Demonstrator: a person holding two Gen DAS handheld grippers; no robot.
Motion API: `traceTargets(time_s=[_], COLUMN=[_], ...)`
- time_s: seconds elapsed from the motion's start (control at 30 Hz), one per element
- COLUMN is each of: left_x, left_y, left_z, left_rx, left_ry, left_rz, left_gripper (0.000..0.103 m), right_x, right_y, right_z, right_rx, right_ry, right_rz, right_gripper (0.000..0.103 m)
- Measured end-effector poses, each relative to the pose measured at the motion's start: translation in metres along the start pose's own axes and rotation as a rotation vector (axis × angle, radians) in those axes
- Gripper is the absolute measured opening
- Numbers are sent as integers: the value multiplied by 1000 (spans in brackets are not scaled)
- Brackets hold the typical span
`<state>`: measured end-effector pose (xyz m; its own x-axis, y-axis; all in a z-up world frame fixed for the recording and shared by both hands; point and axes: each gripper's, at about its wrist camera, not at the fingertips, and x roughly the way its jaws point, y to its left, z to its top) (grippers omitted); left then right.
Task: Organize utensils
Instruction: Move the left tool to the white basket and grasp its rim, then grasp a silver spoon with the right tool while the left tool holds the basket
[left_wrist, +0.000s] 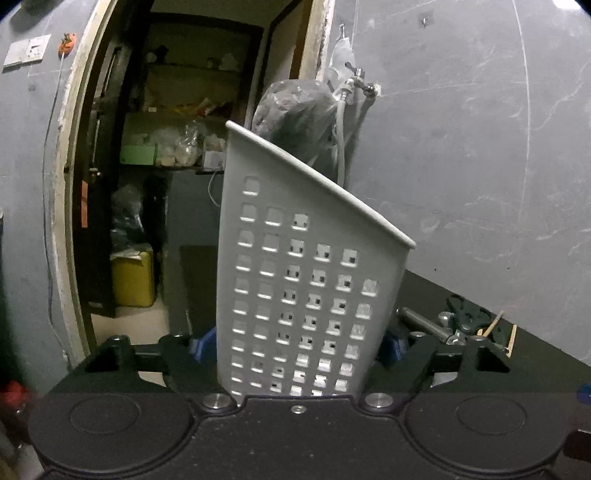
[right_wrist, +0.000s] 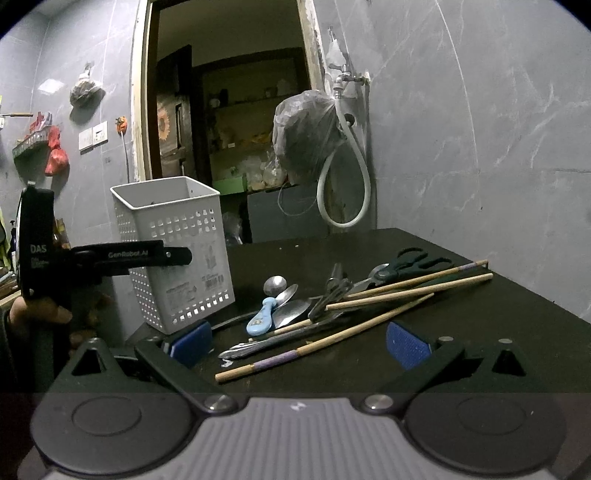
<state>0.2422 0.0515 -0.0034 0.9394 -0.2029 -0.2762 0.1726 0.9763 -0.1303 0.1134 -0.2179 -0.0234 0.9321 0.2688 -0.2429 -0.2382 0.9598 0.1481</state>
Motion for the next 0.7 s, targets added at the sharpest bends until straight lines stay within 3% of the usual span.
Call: traceTargets(time_s=[0.5,0.6,0.7], left_x=[-35,-46,-56], left_y=[-13,-17,-22], left_z=[-10,-15,-19], left_rx=[37,39,36], left_ry=[14,13,12], left_rz=[-22,-31,-38], left_gripper=[77,77,77], right_x=[0,1,14], right_y=[-3,-6,-11], right_z=[2,16,39], right_rx=[3,-22,8], right_ry=[-8,-56,-17], right_rz=[-6,-3,30], right_gripper=[103,103,103])
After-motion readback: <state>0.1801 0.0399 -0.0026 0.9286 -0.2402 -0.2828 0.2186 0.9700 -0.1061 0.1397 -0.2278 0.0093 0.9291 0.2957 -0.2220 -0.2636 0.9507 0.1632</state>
